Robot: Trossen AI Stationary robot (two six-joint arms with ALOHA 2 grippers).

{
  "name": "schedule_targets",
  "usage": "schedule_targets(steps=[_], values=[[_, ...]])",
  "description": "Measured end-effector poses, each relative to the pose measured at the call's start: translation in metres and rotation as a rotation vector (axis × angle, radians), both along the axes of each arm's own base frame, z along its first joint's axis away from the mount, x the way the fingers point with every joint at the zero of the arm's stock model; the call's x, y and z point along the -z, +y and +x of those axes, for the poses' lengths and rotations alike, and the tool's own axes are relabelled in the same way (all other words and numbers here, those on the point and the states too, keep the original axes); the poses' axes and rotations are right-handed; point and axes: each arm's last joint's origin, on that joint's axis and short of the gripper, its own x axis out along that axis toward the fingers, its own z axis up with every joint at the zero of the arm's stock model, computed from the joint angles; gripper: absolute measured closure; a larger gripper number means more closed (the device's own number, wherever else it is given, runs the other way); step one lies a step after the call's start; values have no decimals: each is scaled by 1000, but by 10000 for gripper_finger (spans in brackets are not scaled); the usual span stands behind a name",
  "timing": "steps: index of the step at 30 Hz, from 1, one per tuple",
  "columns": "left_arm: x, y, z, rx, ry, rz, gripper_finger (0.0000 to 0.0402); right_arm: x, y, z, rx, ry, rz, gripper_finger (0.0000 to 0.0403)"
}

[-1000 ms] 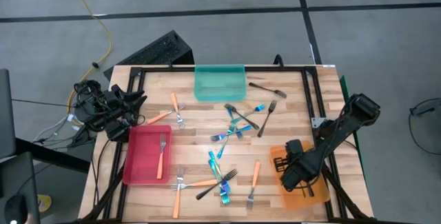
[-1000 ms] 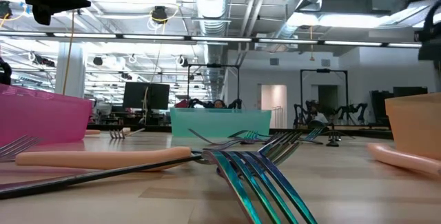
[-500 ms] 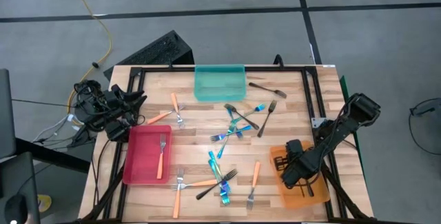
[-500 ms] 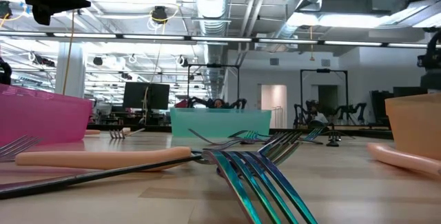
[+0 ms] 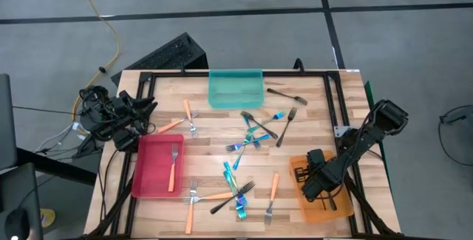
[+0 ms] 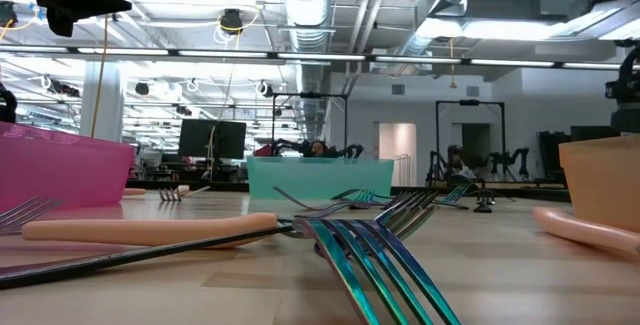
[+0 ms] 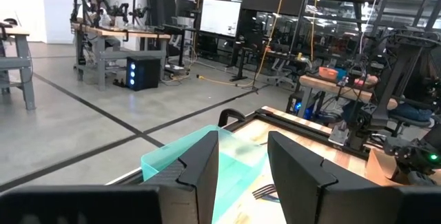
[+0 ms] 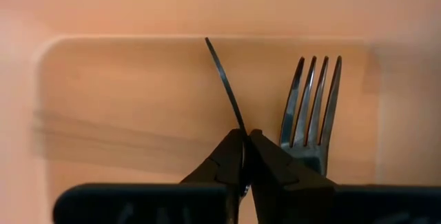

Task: Sort silverware by color (type)
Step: Put the black fork into the orange bin

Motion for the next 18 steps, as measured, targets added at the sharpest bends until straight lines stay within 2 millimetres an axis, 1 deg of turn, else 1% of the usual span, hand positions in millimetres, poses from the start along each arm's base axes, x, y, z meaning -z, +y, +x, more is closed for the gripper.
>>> schedule_targets(steps=[12,18], values=[[0,0,0,0,1,1,289,0,0,0,-35,5,5,296],[0,0,0,1,1,2,289,-3,4,5,-77,-10,27,283]])
